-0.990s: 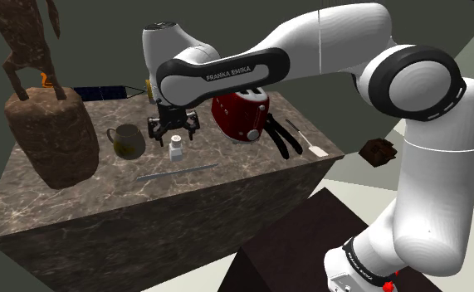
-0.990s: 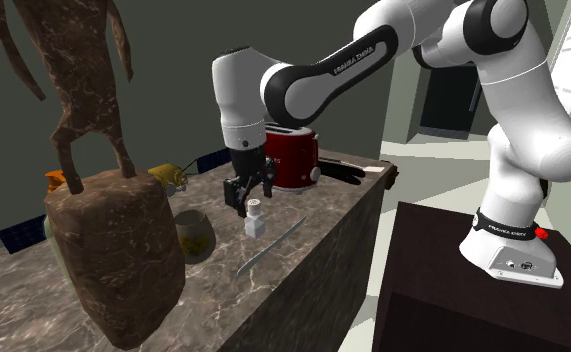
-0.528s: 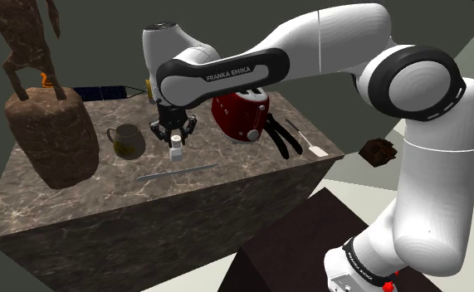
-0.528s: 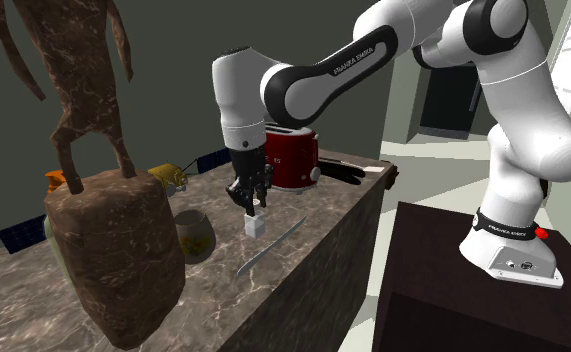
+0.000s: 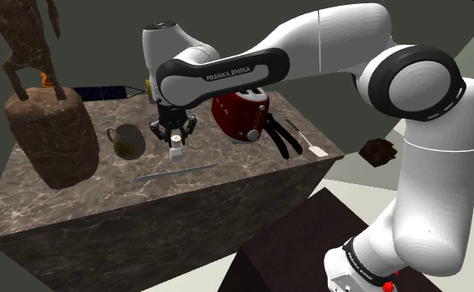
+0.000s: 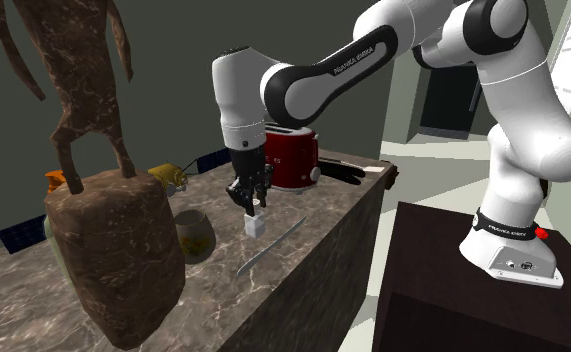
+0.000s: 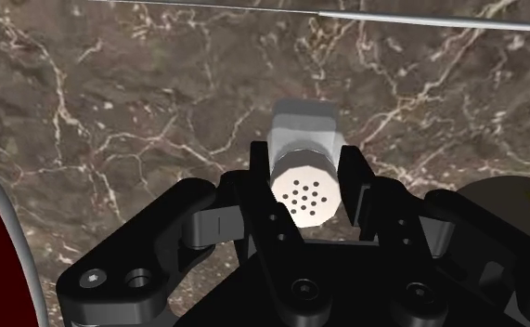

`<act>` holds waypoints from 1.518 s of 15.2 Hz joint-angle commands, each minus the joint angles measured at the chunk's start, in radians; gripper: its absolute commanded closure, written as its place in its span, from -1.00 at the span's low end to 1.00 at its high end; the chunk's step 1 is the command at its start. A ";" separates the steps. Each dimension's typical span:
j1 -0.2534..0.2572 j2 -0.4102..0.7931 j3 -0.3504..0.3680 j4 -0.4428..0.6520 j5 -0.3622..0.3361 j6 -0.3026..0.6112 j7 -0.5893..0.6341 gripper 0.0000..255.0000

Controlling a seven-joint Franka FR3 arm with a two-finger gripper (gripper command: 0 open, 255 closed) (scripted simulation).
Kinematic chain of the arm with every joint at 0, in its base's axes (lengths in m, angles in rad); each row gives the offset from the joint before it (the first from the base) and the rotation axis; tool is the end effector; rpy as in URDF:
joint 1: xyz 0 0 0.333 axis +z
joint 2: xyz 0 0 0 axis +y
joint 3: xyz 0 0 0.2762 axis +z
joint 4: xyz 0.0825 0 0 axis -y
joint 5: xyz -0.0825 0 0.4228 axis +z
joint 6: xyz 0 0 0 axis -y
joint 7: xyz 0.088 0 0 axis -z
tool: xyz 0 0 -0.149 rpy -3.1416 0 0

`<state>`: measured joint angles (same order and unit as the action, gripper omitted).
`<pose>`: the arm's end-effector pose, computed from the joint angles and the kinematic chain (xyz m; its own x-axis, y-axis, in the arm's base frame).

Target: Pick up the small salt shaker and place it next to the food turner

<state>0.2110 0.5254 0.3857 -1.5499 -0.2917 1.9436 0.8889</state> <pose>0.5997 0.3463 0.2610 0.9776 -0.2104 -0.0024 -0.2087 -0.9712 0.1153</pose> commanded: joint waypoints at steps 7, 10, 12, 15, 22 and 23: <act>-0.001 -0.030 0.008 0.049 0.016 -0.077 -0.015 1.00; 0.000 -0.040 0.010 0.074 0.021 -0.112 -0.021 1.00; 0.001 -0.046 0.012 0.093 0.025 -0.135 -0.025 1.00; 0.003 -0.053 0.014 0.123 0.029 -0.171 -0.030 1.00; 0.010 -0.060 0.018 0.206 0.035 -0.260 -0.042 1.00; 0.012 -0.060 0.018 0.220 0.035 -0.274 -0.044 1.00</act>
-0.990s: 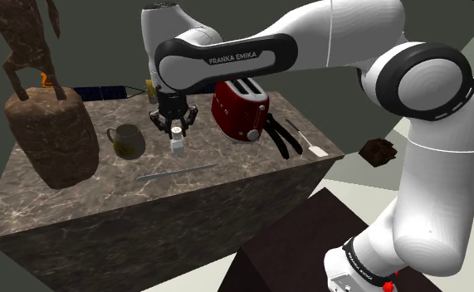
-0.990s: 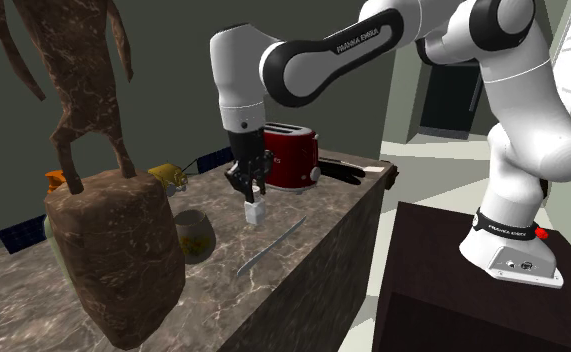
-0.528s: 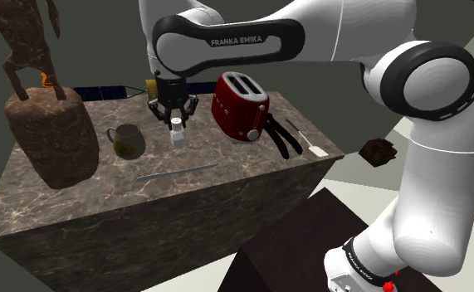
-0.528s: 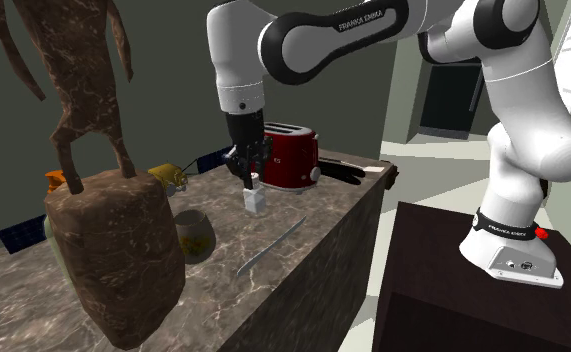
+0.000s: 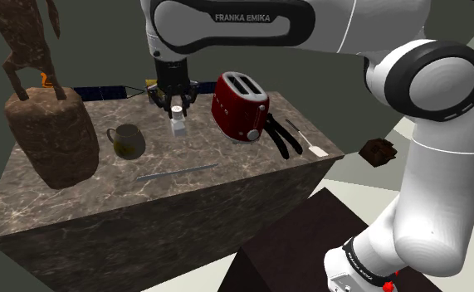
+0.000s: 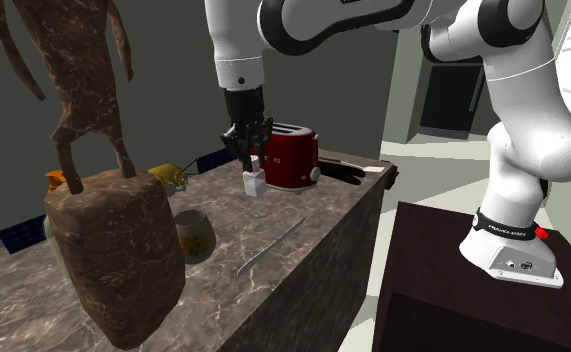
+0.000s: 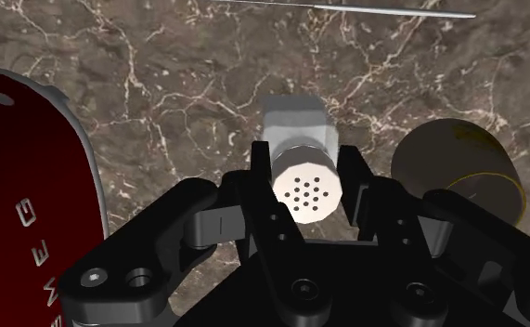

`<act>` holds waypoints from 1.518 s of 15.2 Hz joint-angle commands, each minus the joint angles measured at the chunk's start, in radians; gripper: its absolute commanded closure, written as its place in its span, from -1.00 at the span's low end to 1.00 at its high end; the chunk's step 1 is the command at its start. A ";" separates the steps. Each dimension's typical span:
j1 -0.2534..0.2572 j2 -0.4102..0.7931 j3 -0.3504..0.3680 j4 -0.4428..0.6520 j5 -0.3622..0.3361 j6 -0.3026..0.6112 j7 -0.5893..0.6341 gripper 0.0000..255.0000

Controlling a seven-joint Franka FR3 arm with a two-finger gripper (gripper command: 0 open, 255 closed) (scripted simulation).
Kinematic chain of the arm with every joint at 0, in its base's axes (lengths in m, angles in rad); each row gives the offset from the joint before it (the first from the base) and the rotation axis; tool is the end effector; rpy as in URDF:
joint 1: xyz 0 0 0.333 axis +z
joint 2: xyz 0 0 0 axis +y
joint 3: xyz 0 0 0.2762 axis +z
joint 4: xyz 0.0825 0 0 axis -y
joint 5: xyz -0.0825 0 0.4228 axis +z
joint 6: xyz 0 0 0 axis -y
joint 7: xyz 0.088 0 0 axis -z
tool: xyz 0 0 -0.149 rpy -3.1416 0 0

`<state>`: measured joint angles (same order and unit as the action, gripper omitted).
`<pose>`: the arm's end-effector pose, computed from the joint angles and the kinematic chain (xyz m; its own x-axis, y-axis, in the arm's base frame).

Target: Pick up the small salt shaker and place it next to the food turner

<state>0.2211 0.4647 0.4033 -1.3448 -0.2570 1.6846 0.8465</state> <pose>0.6050 0.3473 0.3844 0.9775 -0.2108 -0.0031 -0.2090 -0.9710 0.1164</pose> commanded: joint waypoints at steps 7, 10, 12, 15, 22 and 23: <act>0.017 0.009 0.002 0.123 -0.001 -0.113 -0.012 1.00; -0.007 -0.032 0.002 0.080 0.012 -0.107 -0.029 1.00; -0.057 -0.113 0.001 -0.037 0.039 -0.063 -0.062 1.00; -0.121 -0.222 -0.009 -0.185 0.077 -0.010 -0.121 1.00; -0.230 -0.435 -0.066 -0.448 0.147 0.072 -0.282 1.00; -0.242 -0.461 -0.077 -0.479 0.154 0.081 -0.306 1.00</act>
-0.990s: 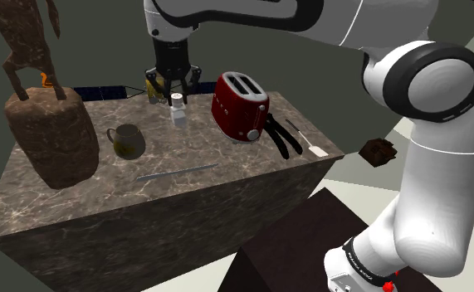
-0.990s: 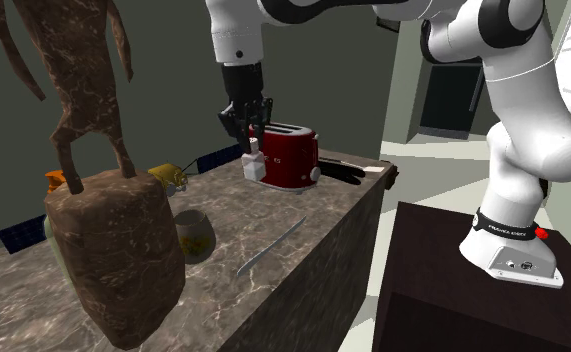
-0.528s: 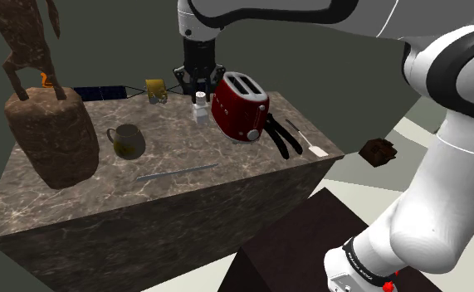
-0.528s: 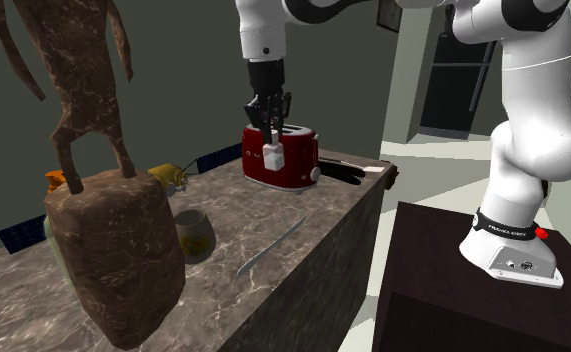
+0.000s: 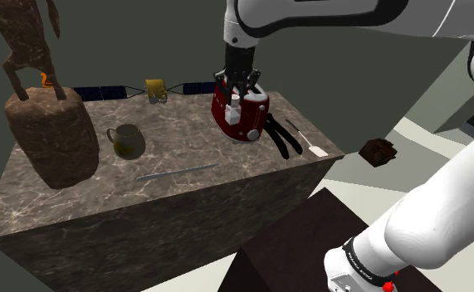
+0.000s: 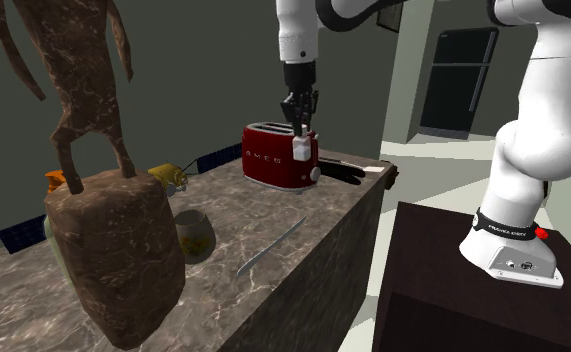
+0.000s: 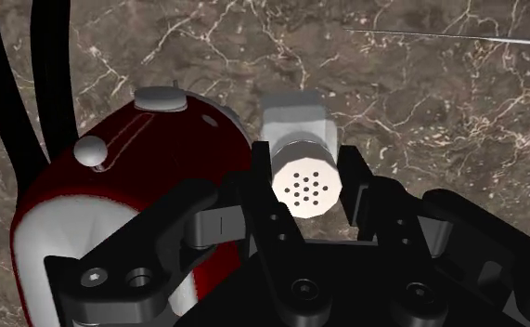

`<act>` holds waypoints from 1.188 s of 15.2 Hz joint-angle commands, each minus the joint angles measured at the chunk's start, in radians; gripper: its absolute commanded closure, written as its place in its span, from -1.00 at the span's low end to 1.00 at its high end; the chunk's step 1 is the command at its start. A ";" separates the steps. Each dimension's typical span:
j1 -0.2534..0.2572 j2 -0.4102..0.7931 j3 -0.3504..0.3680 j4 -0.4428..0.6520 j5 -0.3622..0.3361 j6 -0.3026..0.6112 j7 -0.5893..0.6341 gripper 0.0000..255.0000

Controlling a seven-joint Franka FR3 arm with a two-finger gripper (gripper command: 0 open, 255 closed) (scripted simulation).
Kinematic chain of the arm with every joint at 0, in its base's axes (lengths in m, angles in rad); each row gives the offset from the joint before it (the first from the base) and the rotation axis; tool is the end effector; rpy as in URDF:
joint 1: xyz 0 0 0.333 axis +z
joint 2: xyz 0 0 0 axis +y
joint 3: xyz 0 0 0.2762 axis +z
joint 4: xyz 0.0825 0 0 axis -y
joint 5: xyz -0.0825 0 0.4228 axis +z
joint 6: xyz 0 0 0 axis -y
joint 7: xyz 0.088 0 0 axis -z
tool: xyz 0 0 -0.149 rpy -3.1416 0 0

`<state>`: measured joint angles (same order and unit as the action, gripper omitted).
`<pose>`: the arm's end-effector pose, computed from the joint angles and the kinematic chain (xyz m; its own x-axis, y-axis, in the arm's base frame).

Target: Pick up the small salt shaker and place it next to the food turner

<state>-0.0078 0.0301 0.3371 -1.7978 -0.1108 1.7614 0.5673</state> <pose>0.5714 0.1791 0.4260 0.9773 -0.2119 -0.0032 -0.2100 -0.9706 0.1172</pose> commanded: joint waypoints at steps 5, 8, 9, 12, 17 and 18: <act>-0.067 -0.142 -0.073 -0.158 0.032 0.037 -0.149 1.00; -0.096 -0.200 -0.116 -0.223 0.036 0.052 -0.222 1.00; -0.106 -0.217 -0.130 -0.242 0.036 0.056 -0.246 1.00; -0.134 -0.263 -0.175 -0.292 0.032 0.068 -0.319 1.00; -0.182 -0.320 -0.254 -0.354 0.015 0.085 -0.439 1.00; -0.192 -0.328 -0.270 -0.362 0.010 0.088 -0.463 1.00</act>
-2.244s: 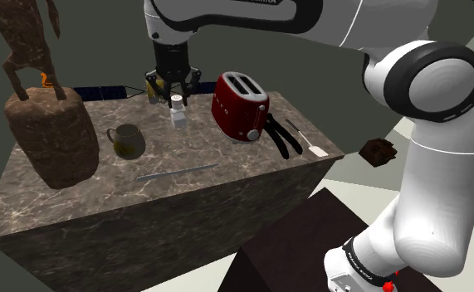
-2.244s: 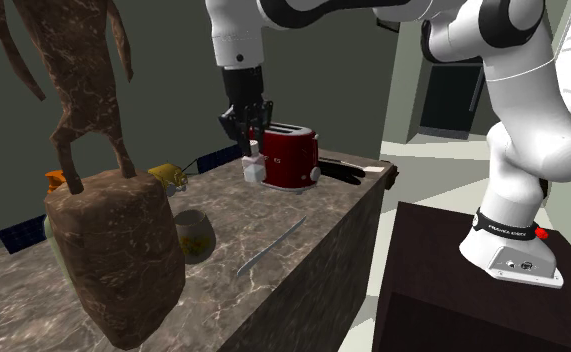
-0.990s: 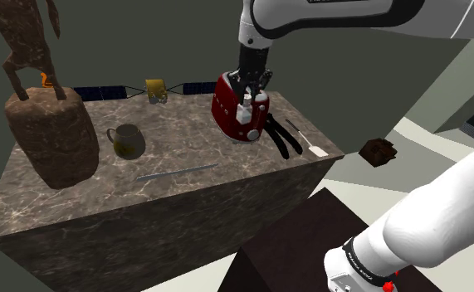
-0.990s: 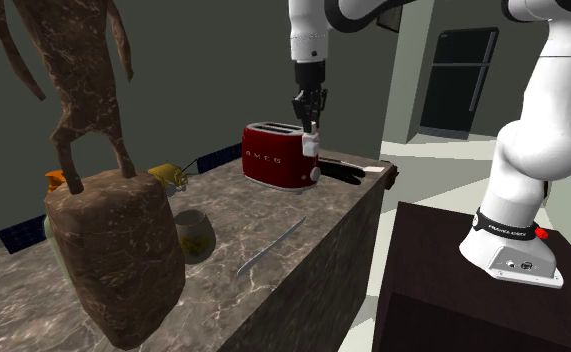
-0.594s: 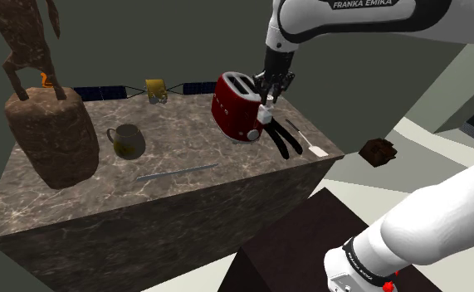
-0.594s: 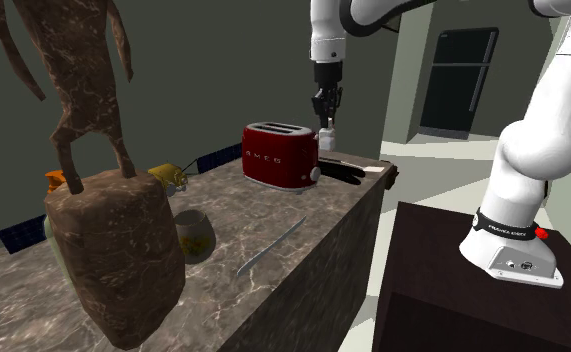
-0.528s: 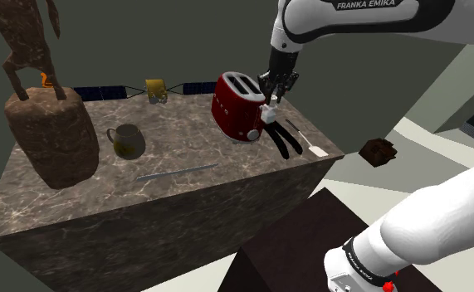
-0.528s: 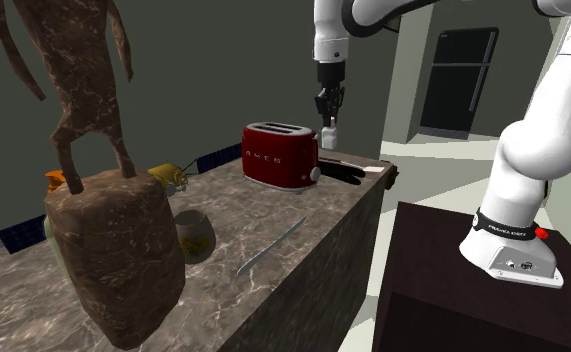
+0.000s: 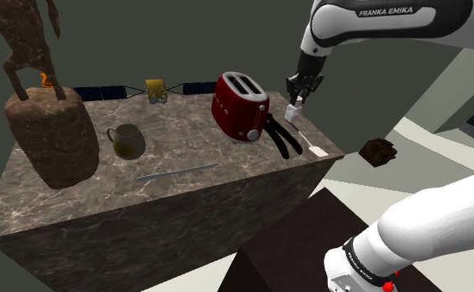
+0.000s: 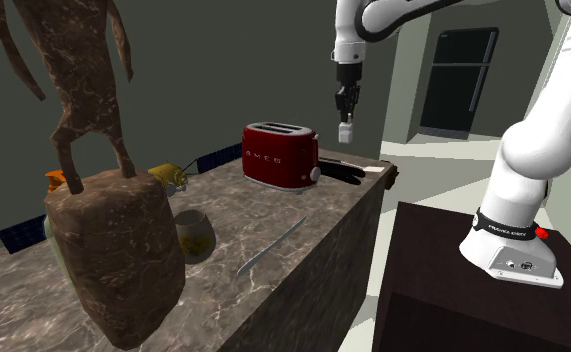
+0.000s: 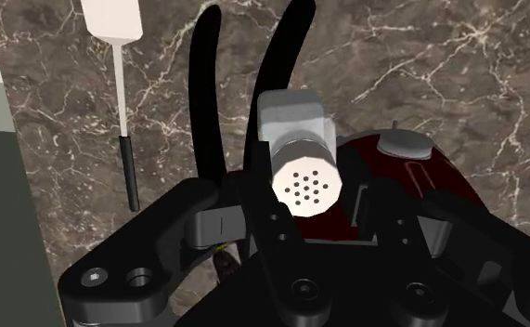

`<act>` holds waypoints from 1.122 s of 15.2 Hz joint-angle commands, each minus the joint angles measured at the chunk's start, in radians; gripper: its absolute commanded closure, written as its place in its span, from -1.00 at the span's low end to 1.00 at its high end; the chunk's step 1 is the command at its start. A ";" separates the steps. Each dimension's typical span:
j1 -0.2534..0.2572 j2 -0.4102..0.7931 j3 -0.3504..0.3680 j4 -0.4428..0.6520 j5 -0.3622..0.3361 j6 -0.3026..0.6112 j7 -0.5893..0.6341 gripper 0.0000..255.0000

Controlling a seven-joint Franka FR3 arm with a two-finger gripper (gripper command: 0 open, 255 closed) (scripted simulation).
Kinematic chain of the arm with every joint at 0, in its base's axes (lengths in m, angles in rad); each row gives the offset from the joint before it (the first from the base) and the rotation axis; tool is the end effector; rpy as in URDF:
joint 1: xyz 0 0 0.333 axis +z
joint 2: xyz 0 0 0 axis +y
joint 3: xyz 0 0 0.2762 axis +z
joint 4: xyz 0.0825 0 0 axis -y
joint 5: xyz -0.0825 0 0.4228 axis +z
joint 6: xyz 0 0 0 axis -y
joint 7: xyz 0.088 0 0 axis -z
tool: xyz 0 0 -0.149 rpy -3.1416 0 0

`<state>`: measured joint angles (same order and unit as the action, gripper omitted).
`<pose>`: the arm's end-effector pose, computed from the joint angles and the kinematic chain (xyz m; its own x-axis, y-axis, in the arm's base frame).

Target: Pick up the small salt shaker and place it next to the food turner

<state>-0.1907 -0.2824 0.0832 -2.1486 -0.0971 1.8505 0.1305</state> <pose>0.5125 -0.0664 0.4270 0.9772 -0.2124 -0.0033 -0.2106 -0.9705 0.1172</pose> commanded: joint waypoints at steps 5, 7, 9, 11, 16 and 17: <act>-0.060 -0.041 -0.098 -0.039 -0.030 0.014 -0.146 1.00; -0.080 -0.044 -0.131 -0.043 -0.041 0.021 -0.194 1.00; -0.100 -0.042 -0.164 -0.041 -0.052 0.028 -0.242 1.00; -0.120 -0.036 -0.198 -0.036 -0.062 0.034 -0.290 1.00; -0.167 -0.003 -0.282 -0.002 -0.079 0.051 -0.413 1.00; -0.176 0.007 -0.298 0.008 -0.081 0.055 -0.438 1.00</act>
<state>-0.3565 -0.2829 -0.1963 -2.1470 -0.1747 1.8999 -0.2786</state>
